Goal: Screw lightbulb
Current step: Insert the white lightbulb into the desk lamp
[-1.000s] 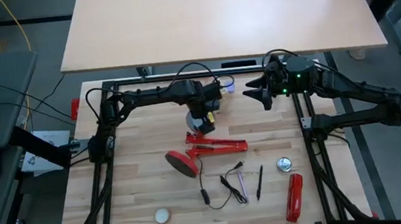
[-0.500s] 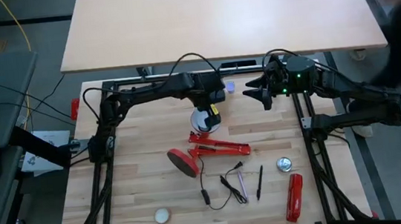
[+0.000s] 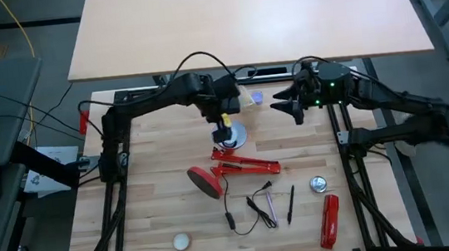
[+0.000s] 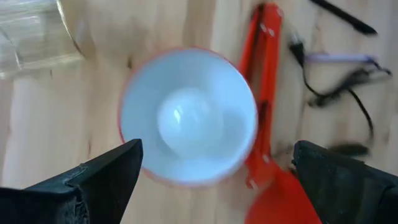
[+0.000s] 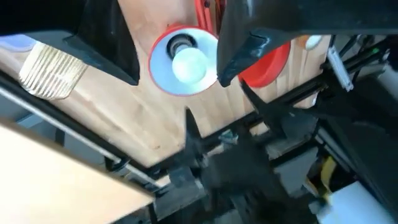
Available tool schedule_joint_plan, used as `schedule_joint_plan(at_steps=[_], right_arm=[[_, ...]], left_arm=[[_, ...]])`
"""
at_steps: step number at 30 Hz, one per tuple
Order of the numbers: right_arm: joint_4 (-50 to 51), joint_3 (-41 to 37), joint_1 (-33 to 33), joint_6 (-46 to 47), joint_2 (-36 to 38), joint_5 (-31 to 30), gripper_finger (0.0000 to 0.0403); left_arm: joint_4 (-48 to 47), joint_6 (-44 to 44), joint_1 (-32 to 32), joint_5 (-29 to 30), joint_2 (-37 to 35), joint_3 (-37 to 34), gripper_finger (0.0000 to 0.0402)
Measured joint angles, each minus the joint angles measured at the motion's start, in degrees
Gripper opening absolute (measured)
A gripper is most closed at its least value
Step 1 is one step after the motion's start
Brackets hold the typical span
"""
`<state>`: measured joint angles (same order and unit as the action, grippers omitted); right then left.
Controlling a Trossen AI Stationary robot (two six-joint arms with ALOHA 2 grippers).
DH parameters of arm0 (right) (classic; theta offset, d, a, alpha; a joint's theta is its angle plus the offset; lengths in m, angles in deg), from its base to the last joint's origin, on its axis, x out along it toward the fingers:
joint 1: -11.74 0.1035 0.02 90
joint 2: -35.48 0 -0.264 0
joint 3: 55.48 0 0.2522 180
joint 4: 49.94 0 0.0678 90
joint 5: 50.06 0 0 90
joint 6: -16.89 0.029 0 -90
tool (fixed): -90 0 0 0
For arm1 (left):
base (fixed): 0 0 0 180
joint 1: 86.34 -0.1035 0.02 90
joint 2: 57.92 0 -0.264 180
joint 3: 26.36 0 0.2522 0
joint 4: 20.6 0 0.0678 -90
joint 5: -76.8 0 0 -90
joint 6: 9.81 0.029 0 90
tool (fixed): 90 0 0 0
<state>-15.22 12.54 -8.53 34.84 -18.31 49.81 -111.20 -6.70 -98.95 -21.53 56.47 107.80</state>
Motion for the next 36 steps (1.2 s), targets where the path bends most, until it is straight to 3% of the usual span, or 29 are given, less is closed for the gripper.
schedule_joint_plan(at_steps=[3, 6, 9, 12, 14, 17, 18, 21, 28, 36], right_arm=[[-0.6, 0.0, 0.0, 0.0, -2.7, 0.9, 0.0149], [-2.7, 0.0, 0.0, 0.2, -6.0, 4.7, 0.0073], [-4.3, 0.0, 0.1, 1.2, -9.1, 8.2, 0.0013], [-5.7, 0.0, 0.1, 1.7, -12.6, 10.7, 0.0009], [-6.5, 0.0, 0.0, 2.7, -15.1, 11.6, 0.0003], [-9.9, 0.0, 0.1, 6.2, -19.2, 14.0, 0.0001], [-11.7, 0.0, 0.1, 7.9, -20.7, 15.0, 0.0001], [-16.3, 0.0, 0.1, 13.0, -25.5, 17.8, 0.0001], [-24.5, 0.0, 0.0, 18.5, -33.3, 17.2, 0.0], [-25.6, 0.0, -0.2, 19.6, -35.8, 12.8, 0.0]], left_arm=[[0.4, 0.8, 1.0, 0.0, -3.6, -4.8, 0.0396], [4.7, -2.4, 1.9, 0.0, -8.6, -14.0, 0.0389], [13.2, -7.5, 3.0, 0.1, -15.5, -26.0, 0.0349], [24.7, -14.6, 3.9, 0.8, -21.6, -37.2, 0.0261], [31.9, -18.7, 3.9, 2.8, -24.0, -42.3, 0.0178], [41.4, -22.4, 2.4, 4.2, -24.8, -45.7, 0.0042], [43.7, -23.0, 1.9, 4.2, -24.8, -46.1, 0.0023], [45.8, -22.7, 0.4, 4.1, -23.9, -46.1, 0.0012], [41.7, -13.7, 1.5, 4.6, -24.5, -46.2, 0.0001], [44.2, -4.2, 6.3, 13.9, -23.6, -46.2, 0.0]])
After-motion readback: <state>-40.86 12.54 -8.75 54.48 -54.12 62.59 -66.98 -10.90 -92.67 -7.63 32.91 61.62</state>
